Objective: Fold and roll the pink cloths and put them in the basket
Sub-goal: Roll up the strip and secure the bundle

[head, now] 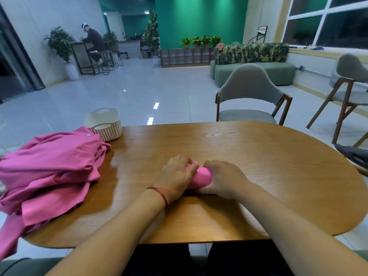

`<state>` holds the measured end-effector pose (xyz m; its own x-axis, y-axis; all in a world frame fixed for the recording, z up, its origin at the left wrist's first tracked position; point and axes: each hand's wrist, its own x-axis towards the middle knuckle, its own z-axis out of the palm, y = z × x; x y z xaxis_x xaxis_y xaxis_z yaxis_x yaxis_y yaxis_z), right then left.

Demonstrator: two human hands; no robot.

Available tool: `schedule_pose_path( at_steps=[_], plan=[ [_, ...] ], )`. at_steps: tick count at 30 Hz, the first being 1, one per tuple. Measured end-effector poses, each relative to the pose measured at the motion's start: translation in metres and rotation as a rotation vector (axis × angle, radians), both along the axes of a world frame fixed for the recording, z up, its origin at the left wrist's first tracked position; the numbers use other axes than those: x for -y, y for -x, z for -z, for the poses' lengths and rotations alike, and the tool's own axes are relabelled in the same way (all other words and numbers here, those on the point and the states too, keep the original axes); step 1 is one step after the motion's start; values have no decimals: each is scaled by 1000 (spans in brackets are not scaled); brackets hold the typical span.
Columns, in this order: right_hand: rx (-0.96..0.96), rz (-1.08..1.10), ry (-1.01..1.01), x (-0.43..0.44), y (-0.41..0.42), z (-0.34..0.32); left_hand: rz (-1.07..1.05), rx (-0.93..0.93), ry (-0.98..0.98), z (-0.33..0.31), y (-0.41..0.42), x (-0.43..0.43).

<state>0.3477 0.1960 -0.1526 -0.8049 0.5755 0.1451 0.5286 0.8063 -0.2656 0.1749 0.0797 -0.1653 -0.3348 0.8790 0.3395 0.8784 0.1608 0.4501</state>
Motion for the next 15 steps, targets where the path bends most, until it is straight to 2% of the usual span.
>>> schedule_pose_path(
  at_steps=[2,5,8,10,13,15],
  plan=[
    [0,2,64,-7,1,-3,111,35,-57,6,4,11],
    [32,8,148,-16,6,-12,240,178,17,9,23,22],
    [81,-5,225,-22,13,-21,281,180,47,9,38,21],
    [97,-13,272,-29,16,-26,273,259,65,6,41,16],
    [56,-19,237,-31,16,-28,254,367,25,3,46,10],
    [69,-40,91,-34,18,-23,222,425,-40,5,48,-1]
  ],
)
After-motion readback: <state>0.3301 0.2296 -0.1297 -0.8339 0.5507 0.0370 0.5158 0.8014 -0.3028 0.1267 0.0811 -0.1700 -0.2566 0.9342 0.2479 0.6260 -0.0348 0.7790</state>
